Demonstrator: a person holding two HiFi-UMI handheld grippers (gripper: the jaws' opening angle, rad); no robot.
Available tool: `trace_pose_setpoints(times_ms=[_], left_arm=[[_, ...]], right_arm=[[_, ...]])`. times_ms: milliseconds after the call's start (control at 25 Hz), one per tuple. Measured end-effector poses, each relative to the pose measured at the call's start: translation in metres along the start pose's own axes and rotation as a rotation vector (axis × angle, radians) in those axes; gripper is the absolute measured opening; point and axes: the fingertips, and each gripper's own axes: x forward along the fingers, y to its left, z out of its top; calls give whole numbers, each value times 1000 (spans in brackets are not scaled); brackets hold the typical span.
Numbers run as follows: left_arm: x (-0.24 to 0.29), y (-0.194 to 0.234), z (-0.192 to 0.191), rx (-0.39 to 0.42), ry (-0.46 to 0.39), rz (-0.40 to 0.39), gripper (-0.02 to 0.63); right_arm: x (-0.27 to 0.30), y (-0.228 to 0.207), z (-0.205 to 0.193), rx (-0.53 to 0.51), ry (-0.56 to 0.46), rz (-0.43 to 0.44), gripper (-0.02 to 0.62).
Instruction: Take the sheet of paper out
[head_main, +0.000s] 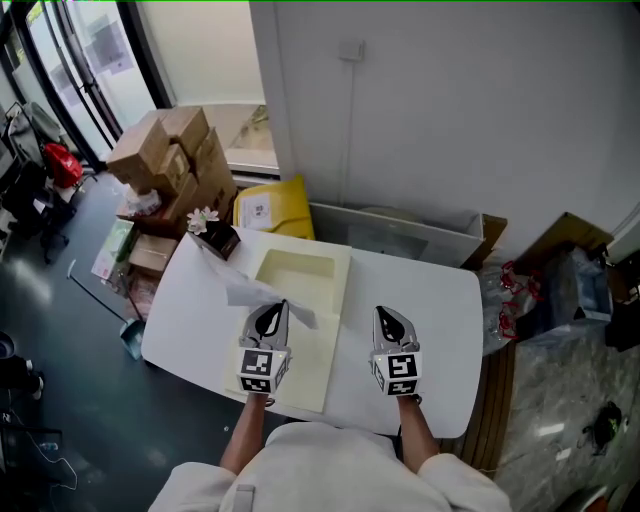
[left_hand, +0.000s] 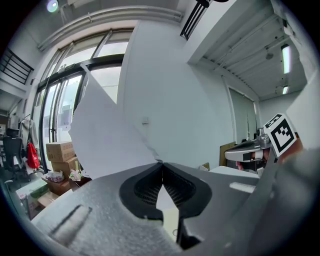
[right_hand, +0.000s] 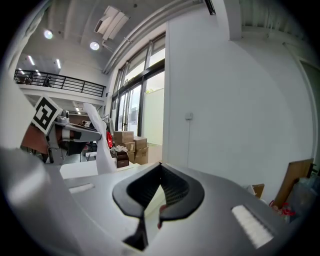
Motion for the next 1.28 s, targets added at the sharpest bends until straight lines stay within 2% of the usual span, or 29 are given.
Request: trace_pose_setpoints(times_ms=[520, 1280], left_arm=[[-15, 29, 23, -20, -50, -48, 3], [-16, 42, 20, -25, -60, -56, 3]], right_arm=[[1, 31, 28, -21, -22, -51, 0], [7, 35, 33, -27, -31, -76, 0]])
